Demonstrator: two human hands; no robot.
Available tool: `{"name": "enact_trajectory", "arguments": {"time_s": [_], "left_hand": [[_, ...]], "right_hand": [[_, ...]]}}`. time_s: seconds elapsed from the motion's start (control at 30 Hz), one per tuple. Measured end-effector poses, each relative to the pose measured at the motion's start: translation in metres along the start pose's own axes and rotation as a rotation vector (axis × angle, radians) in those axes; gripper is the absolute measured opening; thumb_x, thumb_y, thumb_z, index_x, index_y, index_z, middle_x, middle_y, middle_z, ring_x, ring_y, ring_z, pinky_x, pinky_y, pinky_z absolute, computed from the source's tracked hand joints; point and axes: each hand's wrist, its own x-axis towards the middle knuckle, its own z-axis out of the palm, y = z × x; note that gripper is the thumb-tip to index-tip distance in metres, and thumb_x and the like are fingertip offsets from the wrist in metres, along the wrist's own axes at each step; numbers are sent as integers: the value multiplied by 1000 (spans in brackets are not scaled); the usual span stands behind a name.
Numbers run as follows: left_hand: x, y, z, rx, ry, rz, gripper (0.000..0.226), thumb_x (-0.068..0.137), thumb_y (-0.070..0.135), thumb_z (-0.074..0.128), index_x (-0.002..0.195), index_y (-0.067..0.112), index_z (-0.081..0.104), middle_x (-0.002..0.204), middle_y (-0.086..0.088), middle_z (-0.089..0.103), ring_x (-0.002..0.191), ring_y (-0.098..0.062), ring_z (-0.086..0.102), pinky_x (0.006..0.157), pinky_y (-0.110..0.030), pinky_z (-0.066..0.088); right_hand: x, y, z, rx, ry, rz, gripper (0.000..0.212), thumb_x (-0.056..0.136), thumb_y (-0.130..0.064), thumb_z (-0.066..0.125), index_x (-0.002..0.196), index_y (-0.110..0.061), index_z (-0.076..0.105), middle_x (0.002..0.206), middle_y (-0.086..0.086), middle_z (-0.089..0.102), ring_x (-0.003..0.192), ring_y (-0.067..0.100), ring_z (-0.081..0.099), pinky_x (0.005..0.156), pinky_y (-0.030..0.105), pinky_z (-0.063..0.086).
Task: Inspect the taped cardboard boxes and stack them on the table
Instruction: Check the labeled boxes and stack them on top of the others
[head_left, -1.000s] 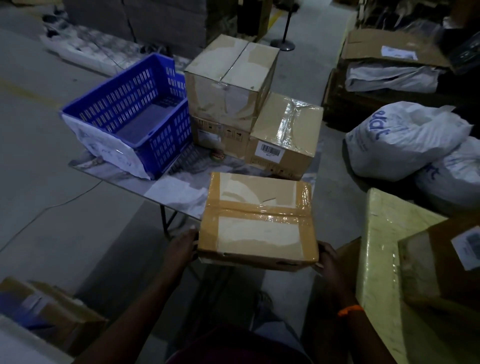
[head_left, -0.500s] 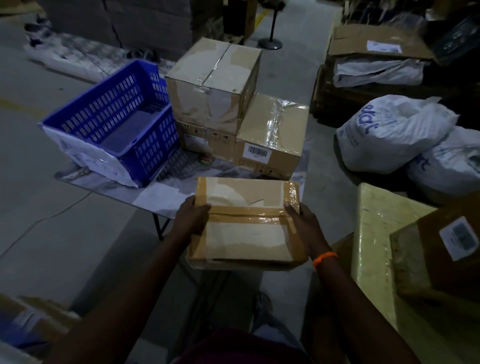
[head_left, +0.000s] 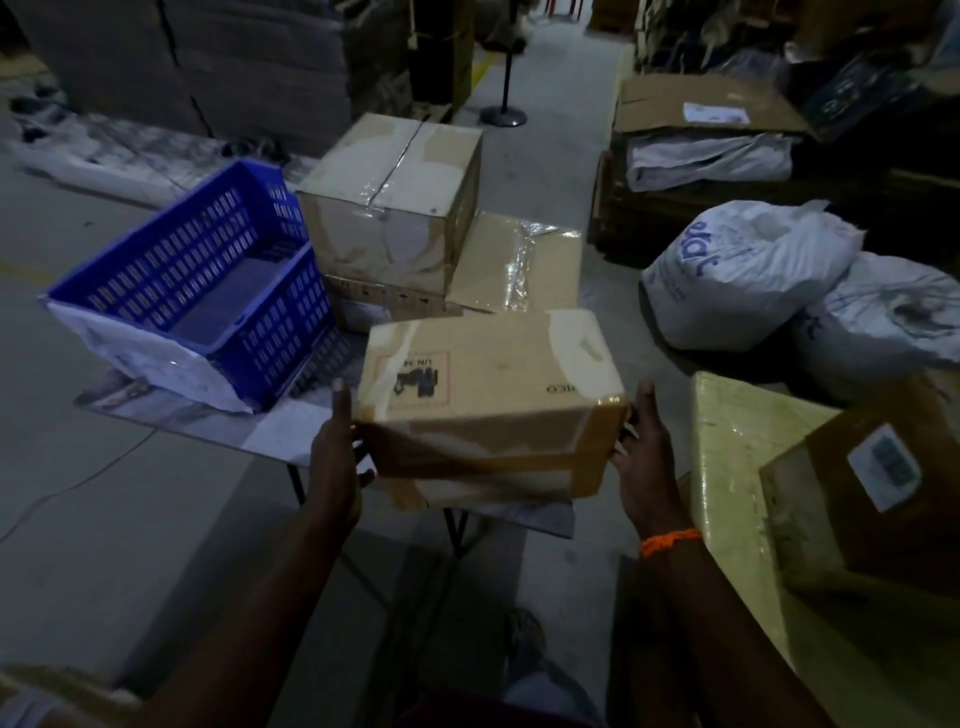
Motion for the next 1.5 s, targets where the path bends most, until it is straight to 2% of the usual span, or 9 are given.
{"name": "enact_trajectory", "arguments": {"time_s": [0.2,0.4,0.63,0.87,0.97,1.07,1.23,1.37,1.5], "left_hand": [[1,-21,-15,198,-54,10,46,86,52,71,119,24,60,125,-7,63,112,-28,63,88,-48,57],[-5,-40,-27,220,-36,51,79,56,74,81,117,28,64,123,-5,69,111,-26,68,93,-53,57],[-12,-38,-16,266,-25,123,67,75,68,74,123,24,59,123,-2,63,111,-23,64,92,-49,56],[5,-28,-7,302,-49,202,51,81,64,65,119,31,58,123,2,63,113,-21,63,88,-47,58],[16,-19,-6,372,-77,231,62,78,65,63,125,25,56,121,7,63,114,-19,63,80,-34,56],[14,-8,2,531,-79,499,24,96,37,67,116,31,56,114,31,65,110,7,61,78,-16,54],[36,-17,23,1209,-106,887,49,98,35,54,144,21,48,154,-5,44,146,-24,34,116,-54,34],[47,-21,56,1560,-172,994,51,98,42,38,137,17,61,149,-8,53,143,-31,44,120,-63,13],[55,-33,65,1646,-234,984,59,97,40,36,148,13,49,156,-12,44,143,-31,44,116,-59,33]], "right_hand": [[-12,32,-16,-107,-34,25,38,97,-41,67,126,-16,64,114,9,76,107,25,73,80,36,58],[-20,50,-28,-160,-33,36,25,104,-21,57,128,-16,61,116,9,73,104,19,72,76,27,57],[-20,57,-21,-212,14,-52,15,105,-30,57,117,-32,64,117,6,73,107,22,71,83,35,57],[1,49,-11,-253,-23,-67,43,89,-49,58,124,-25,65,115,6,74,107,25,71,95,53,58],[13,47,-12,-386,-27,-84,41,89,-57,57,122,-34,65,116,1,74,109,25,71,96,58,56],[11,42,-3,-714,12,-271,47,96,-46,52,140,-30,55,131,6,64,119,28,63,97,48,55],[9,40,49,-1133,-91,-900,56,97,-27,51,151,-11,48,154,17,50,143,30,43,114,48,38],[19,46,89,-1390,-304,-887,57,102,-39,36,151,-14,51,159,11,46,148,28,42,115,58,40],[26,46,99,-1534,-305,-936,56,102,-38,35,149,-14,54,159,9,46,148,27,43,115,57,40]]}}
